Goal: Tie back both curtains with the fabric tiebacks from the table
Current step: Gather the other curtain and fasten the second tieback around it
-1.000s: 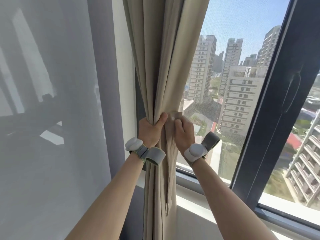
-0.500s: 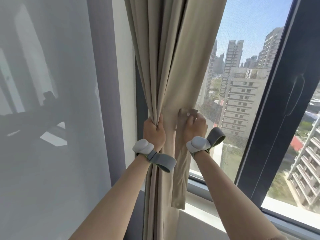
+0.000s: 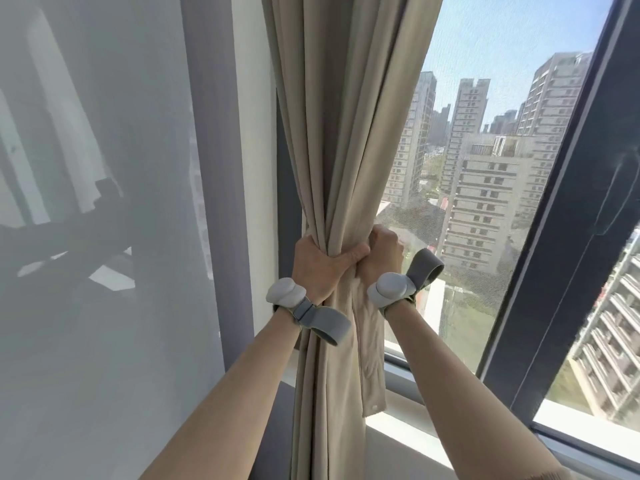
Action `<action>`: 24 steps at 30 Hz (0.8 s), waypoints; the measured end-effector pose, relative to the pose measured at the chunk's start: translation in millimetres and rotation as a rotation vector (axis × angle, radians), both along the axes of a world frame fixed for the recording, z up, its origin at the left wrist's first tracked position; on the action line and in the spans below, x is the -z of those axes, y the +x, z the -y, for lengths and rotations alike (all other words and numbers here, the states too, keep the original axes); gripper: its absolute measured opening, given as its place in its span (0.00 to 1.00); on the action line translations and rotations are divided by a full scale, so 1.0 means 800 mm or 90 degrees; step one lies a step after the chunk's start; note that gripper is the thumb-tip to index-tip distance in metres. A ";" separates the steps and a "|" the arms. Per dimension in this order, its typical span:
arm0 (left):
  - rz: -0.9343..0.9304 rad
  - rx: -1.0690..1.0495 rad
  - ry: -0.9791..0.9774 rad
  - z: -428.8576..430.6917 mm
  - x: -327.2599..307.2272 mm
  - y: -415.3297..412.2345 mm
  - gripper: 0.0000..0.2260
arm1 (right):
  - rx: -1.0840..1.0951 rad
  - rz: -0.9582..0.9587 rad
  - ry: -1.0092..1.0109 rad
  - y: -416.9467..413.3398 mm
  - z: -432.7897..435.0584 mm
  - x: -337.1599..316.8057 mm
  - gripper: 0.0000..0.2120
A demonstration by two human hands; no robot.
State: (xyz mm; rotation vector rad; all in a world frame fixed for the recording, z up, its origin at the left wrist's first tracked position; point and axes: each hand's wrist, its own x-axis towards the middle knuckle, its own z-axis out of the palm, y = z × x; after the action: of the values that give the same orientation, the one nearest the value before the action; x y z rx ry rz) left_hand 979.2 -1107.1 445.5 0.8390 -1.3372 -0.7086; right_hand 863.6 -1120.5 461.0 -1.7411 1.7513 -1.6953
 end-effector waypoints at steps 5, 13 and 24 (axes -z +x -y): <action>0.008 0.005 0.034 0.011 -0.002 -0.002 0.16 | -0.067 -0.002 -0.015 0.000 0.005 0.006 0.09; -0.063 0.095 0.057 0.009 -0.006 -0.009 0.04 | -0.121 0.064 -0.073 -0.006 0.020 0.012 0.15; -0.020 -0.034 0.031 0.023 -0.005 -0.012 0.10 | -0.061 0.164 0.008 -0.016 0.030 0.005 0.12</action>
State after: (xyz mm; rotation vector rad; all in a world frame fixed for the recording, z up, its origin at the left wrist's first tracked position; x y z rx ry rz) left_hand 969.7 -1125.1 449.9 0.8947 -1.2691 -0.7125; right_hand 850.9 -1144.5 456.9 -1.4974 1.5392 -1.7721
